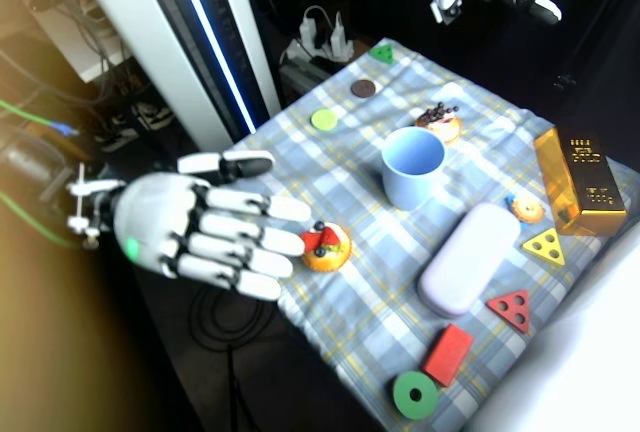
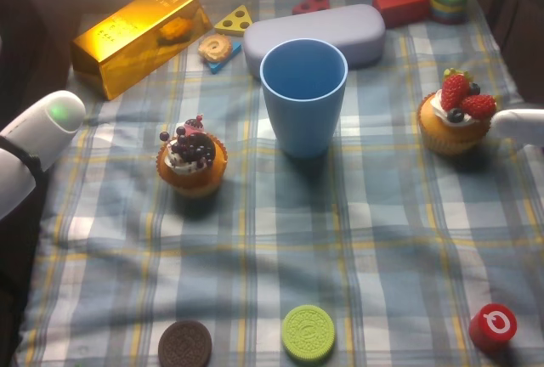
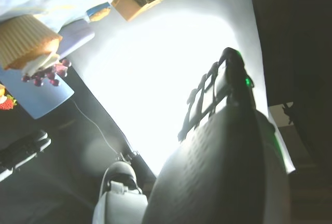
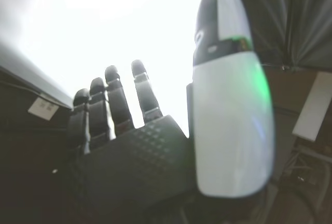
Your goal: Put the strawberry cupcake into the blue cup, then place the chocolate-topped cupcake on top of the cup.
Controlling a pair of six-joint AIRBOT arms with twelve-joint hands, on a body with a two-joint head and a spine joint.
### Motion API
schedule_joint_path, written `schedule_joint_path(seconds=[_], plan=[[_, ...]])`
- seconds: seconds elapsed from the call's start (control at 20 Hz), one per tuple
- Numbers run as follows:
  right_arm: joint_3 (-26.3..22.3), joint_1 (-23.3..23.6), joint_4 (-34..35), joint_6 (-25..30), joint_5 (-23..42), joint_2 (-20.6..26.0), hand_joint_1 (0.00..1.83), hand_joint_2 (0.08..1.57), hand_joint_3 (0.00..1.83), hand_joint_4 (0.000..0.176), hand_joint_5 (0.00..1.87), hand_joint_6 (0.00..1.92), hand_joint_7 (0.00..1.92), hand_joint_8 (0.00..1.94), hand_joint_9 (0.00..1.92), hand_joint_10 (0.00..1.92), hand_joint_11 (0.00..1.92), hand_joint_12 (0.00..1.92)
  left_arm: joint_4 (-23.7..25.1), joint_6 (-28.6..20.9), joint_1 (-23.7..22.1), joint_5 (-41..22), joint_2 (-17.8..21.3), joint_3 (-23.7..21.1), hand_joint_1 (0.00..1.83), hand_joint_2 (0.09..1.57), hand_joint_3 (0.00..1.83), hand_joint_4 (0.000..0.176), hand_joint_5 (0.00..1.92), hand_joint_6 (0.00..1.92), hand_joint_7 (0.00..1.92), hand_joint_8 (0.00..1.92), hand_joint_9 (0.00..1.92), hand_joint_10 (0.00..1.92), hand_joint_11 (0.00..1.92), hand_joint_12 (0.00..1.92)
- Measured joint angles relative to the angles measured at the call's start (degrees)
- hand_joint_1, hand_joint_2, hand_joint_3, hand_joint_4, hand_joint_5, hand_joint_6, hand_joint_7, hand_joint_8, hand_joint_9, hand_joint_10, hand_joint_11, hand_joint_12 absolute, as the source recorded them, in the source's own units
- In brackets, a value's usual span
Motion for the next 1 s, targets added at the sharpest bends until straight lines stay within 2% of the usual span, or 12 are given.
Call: schedule_joint_path(seconds=[0.05,0.1,0.15,0.2,0.3,0.35,0.45,0.55,0.8,0.9,0.95,1.0], plan=[[1.27,1.07,-1.38,1.49,-2.34,-0.57,0.47,0.93,0.01,0.071,0.11,0.00,0.21,0.00,0.13,0.01,0.16,0.08,0.02,-0.02,0.00,0.00,0.00,0.00,0.00,0.93,0.01,0.005,0.00,0.00,0.00,0.00,0.00,0.00,0.00,0.00],[1.99,1.88,-2.51,1.92,-4.55,-0.98,0.49,0.96,0.01,0.091,0.11,0.00,0.21,0.00,0.14,0.01,0.15,0.30,-0.04,-0.02,0.00,0.02,0.00,-0.02,0.00,0.93,0.01,0.000,0.00,0.00,0.00,0.00,0.00,0.00,0.00,0.00],[2.64,2.71,-4.33,2.08,-7.41,-1.38,0.44,0.97,0.00,0.098,0.07,0.00,0.28,0.01,0.17,0.00,0.03,0.56,-0.15,-0.02,0.00,0.00,0.00,0.00,0.00,0.93,0.01,0.012,0.00,0.00,0.00,0.00,0.00,0.00,0.00,0.00],[3.04,3.28,-5.46,2.10,-9.03,-1.64,0.41,0.98,0.00,0.097,0.04,0.00,0.31,0.02,0.19,0.01,0.01,0.61,-0.13,-0.02,0.00,0.00,0.00,0.00,0.00,0.92,0.00,0.022,0.00,0.00,0.00,0.00,0.00,0.00,0.00,0.00],[3.78,4.79,-7.89,2.19,-12.22,-1.99,0.56,0.98,0.00,0.095,0.06,0.00,0.29,0.00,0.12,0.00,0.00,0.22,-0.04,-0.02,0.00,0.02,0.00,0.00,0.00,0.92,0.01,0.008,0.00,0.00,0.00,0.00,0.00,0.00,0.00,0.00],[4.04,5.46,-8.61,2.34,-13.51,-1.99,0.48,0.96,0.00,0.097,0.10,0.01,0.35,0.02,0.13,0.01,0.01,0.08,-0.04,-0.04,0.00,0.04,0.00,0.00,0.00,0.93,0.01,0.001,0.00,0.00,0.00,0.00,0.00,0.00,0.00,0.00],[4.35,5.75,-9.18,2.51,-14.47,-1.99,0.46,0.92,0.00,0.080,0.16,0.01,0.41,0.01,0.15,0.01,0.00,0.05,-0.22,-0.02,0.00,0.07,0.00,0.00,0.00,0.92,0.00,0.005,0.00,0.00,0.00,0.00,0.00,0.00,0.00,0.00],[4.52,6.01,-9.99,2.54,-15.34,-1.97,0.47,0.88,0.00,0.077,0.21,0.00,0.51,0.01,0.21,0.01,0.01,0.01,-0.15,-0.02,0.00,0.07,0.00,0.00,0.00,0.91,0.00,0.014,0.00,0.00,0.00,0.00,0.00,0.00,0.00,0.00],[5.22,6.93,-13.09,2.75,-18.88,-2.27,0.49,0.85,0.00,0.088,0.36,0.01,0.64,0.00,0.33,0.01,0.08,0.05,-0.13,-0.02,0.00,0.09,0.00,0.00,0.00,0.94,0.01,0.003,0.00,0.00,0.00,0.00,0.00,0.00,0.00,0.00],[5.88,7.02,-13.53,2.75,-20.02,-2.51,0.51,0.88,0.00,0.071,0.37,0.00,0.61,0.00,0.51,0.02,0.38,0.22,-0.07,-0.02,0.00,0.11,0.00,0.00,0.00,0.94,0.01,0.001,0.01,0.00,0.00,0.00,0.00,0.00,0.00,0.00],[6.21,7.39,-13.60,2.78,-20.72,-2.75,0.55,0.89,0.00,0.045,0.39,0.00,0.64,0.00,0.71,0.03,0.59,0.36,-0.09,-0.02,0.00,0.11,0.00,0.00,0.00,0.95,0.01,0.000,0.00,0.00,0.00,0.00,0.00,0.00,0.00,0.00],[6.58,7.41,-13.49,2.80,-20.87,-2.99,0.59,0.90,0.00,0.048,0.39,0.00,0.67,0.00,0.85,0.03,0.74,0.43,-0.07,-0.02,0.00,0.13,0.00,0.00,0.00,0.95,0.01,0.006,0.01,0.00,0.00,0.00,0.00,0.00,0.00,0.00]])
